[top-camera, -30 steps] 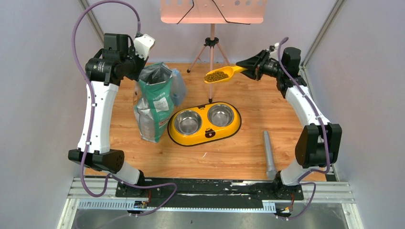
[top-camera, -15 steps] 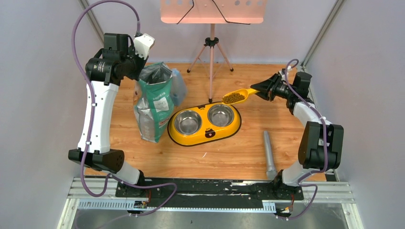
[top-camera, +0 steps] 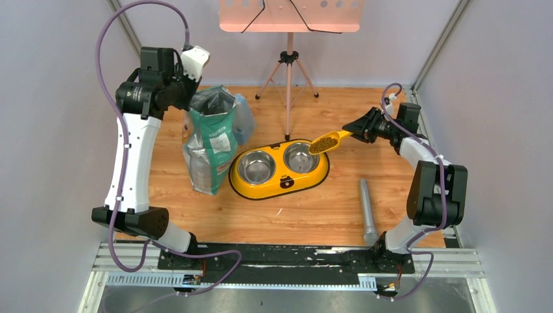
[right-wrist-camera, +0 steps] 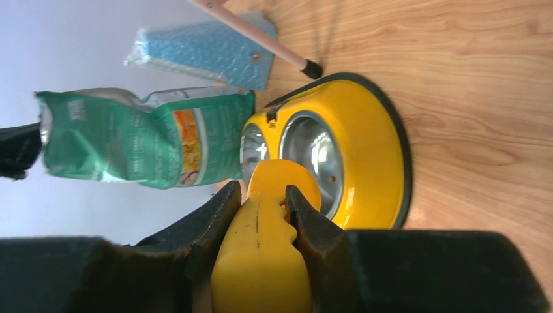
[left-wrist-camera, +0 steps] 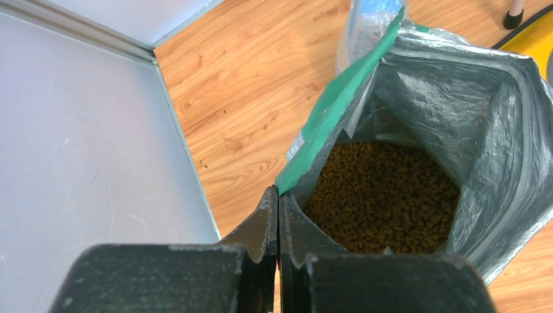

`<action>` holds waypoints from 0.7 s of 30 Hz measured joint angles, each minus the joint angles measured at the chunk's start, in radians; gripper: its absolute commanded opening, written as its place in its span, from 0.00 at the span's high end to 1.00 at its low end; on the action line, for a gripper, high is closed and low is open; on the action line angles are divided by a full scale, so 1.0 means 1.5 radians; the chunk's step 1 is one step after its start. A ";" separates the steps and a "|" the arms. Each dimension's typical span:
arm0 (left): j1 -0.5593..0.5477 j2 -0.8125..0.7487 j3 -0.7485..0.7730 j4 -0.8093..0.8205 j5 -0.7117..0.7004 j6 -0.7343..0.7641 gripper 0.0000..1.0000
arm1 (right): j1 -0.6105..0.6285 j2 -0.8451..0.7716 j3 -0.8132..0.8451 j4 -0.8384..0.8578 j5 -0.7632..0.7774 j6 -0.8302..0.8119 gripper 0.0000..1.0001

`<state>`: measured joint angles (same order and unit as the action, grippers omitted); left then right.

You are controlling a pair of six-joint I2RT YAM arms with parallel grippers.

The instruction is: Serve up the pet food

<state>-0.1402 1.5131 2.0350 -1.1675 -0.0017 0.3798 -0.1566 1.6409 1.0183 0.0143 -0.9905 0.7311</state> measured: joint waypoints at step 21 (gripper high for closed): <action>0.003 -0.022 -0.026 0.023 0.020 -0.025 1.00 | 0.199 -0.014 0.118 -0.186 0.316 -0.283 1.00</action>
<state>-0.1356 1.4796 1.9957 -1.1336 0.0288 0.3416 0.1421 1.6196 1.1957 -0.2653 -0.5167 0.3069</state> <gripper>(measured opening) 0.006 0.294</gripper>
